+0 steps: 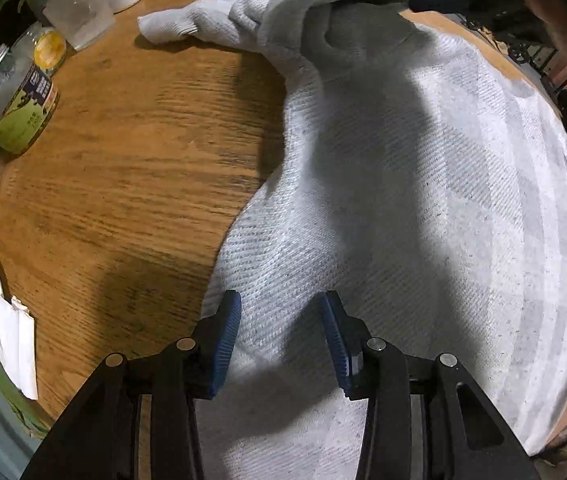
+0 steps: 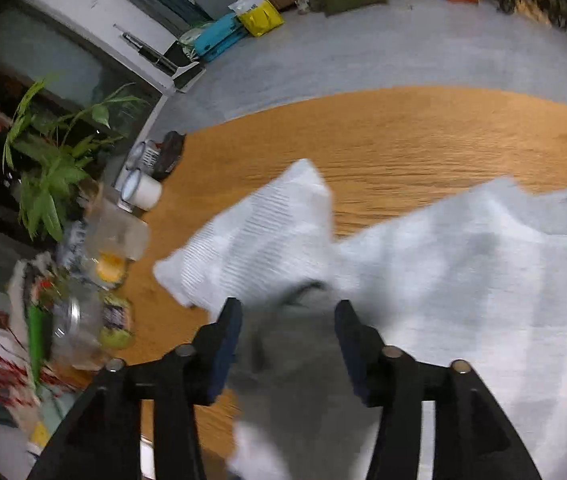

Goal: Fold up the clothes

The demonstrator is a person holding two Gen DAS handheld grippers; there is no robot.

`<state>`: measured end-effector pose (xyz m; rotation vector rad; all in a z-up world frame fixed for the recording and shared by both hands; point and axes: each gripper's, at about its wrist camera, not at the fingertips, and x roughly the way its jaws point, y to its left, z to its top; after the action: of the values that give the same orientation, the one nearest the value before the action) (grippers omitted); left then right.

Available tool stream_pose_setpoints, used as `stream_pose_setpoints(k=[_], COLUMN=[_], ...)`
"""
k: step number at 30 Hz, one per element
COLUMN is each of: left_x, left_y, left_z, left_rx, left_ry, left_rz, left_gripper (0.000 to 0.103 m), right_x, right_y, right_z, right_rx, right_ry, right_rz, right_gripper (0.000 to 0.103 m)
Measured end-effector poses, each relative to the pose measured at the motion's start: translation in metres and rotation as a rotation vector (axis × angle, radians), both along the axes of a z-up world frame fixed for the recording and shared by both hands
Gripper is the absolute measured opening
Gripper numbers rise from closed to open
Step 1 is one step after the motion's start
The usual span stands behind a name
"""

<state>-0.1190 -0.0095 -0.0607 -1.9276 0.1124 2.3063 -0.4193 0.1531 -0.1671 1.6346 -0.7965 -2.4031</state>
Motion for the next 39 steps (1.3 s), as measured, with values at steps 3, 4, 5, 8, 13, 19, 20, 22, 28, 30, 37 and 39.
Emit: stream_pose_setpoints(k=[3,4,5,8,13,19,20,22,28,30,37,39], left_x=[0.004,0.005,0.007,0.011,0.017,0.022,0.023,0.025,0.029,0.033,0.023,0.021], left_y=[-0.01,-0.014,-0.017,-0.026,-0.042,-0.062,-0.062,-0.064,-0.1,-0.124,-0.119,-0.127], left_z=[0.002,0.003,0.004,0.006,0.009,0.013,0.014,0.014,0.023,0.029,0.048,0.046], left_rx=[0.008,0.007,0.006,0.004,-0.004,0.005,-0.015,-0.045,-0.029,0.0,0.347,0.46], left_ry=[-0.001,0.0,0.001,0.001,0.002,-0.003,0.001,0.009,0.008,0.006,0.017,-0.014], left_rz=[-0.005,-0.009,-0.012,-0.019,-0.028,-0.031,-0.033,-0.031,-0.003,0.005,0.046,0.065], left_gripper=[0.043,0.043,0.043,0.043,0.043,0.043,0.043,0.044,0.044,0.044,0.044,0.044], right_x=[-0.016,-0.015,-0.01,0.007,0.046,0.223,0.253,0.295,0.331,0.316,0.24,0.238], right_y=[-0.002,0.0,0.004,0.016,0.037,0.071,0.079,0.089,0.102,0.095,0.077,0.086], right_z=[-0.011,-0.01,-0.003,0.019,0.063,0.094,0.08,0.057,0.038,0.036,0.005,-0.004], right_rx=[0.044,0.058,0.054,0.042,0.05,0.303,0.319,0.437,0.747,0.688,0.655,0.619], right_ry=[-0.032,-0.024,0.006,0.096,0.256,0.271,0.193,0.053,-0.055,-0.018,0.045,0.023], right_rz=[-0.054,-0.072,-0.081,-0.105,-0.124,-0.058,-0.058,-0.095,-0.163,-0.11,-0.002,-0.036], right_gripper=[0.049,0.019,0.007,0.005,0.005,0.007,0.01,0.037,0.054,0.062,0.074,0.074])
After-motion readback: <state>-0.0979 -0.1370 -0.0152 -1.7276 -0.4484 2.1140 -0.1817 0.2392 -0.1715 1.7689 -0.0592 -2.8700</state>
